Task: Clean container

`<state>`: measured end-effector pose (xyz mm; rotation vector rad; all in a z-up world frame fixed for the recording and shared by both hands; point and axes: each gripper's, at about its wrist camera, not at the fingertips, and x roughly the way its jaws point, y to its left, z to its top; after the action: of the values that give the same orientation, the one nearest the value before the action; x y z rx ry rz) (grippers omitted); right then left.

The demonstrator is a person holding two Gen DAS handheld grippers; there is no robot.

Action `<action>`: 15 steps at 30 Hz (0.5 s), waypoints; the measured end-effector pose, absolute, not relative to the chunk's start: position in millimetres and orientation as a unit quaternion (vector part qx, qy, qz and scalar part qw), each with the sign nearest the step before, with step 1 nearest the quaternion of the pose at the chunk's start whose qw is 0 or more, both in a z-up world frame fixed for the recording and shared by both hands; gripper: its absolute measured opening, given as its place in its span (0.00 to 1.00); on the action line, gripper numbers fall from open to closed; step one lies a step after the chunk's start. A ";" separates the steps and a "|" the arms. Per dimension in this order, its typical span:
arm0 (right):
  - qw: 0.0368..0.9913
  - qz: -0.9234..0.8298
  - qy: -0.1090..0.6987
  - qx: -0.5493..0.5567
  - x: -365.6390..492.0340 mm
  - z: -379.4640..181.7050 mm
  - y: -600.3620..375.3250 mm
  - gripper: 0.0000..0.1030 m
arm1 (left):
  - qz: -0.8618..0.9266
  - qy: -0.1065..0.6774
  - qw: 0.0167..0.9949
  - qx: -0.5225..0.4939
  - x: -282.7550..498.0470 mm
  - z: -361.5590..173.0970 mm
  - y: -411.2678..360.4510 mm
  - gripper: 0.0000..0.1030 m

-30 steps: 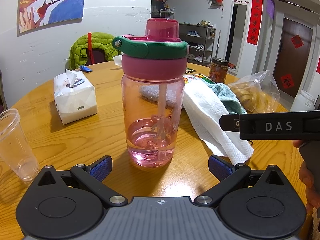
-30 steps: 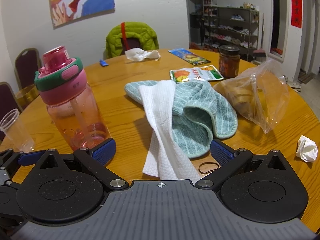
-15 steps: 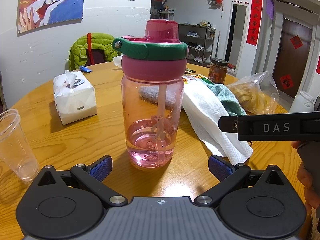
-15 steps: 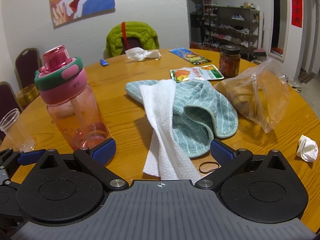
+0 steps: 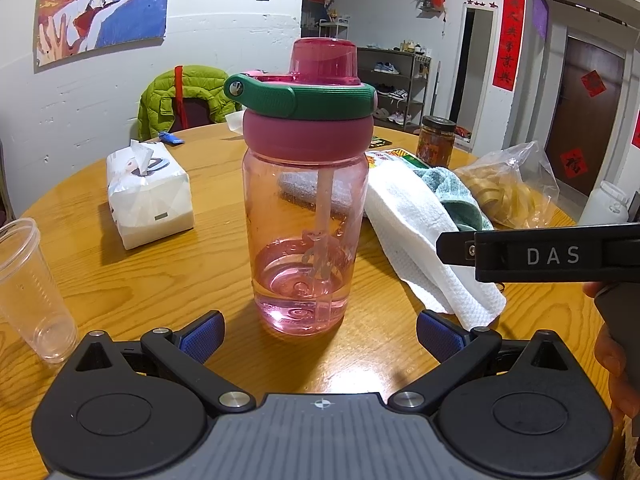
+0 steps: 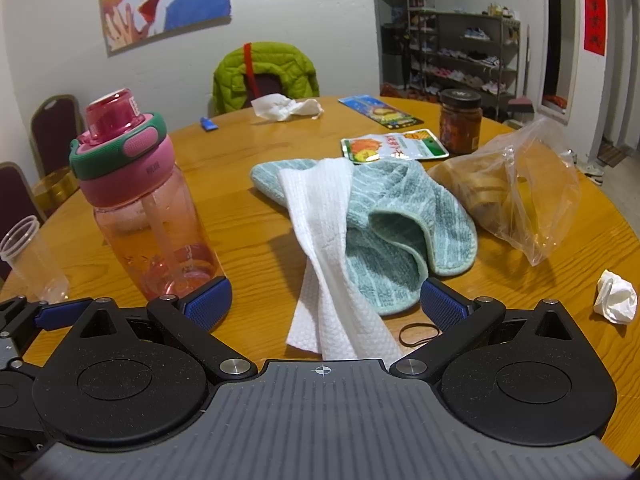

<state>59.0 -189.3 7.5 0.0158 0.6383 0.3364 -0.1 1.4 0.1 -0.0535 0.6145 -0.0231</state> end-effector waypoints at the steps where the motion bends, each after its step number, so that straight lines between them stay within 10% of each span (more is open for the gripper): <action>1: 0.936 0.164 0.312 0.009 59.1 7.5 -189.5 1.00 | -0.014 0.302 0.953 -0.030 0.7 -0.1 2.6 0.99; 15: 0.928 0.175 0.317 0.083 86.2 6.8 -200.4 1.00 | -0.021 0.297 0.952 -0.064 11.9 -2.1 17.9 0.99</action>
<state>86.2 -200.4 6.8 0.1697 0.6501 0.3588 11.9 17.9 -2.1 -0.1309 0.6041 -0.0419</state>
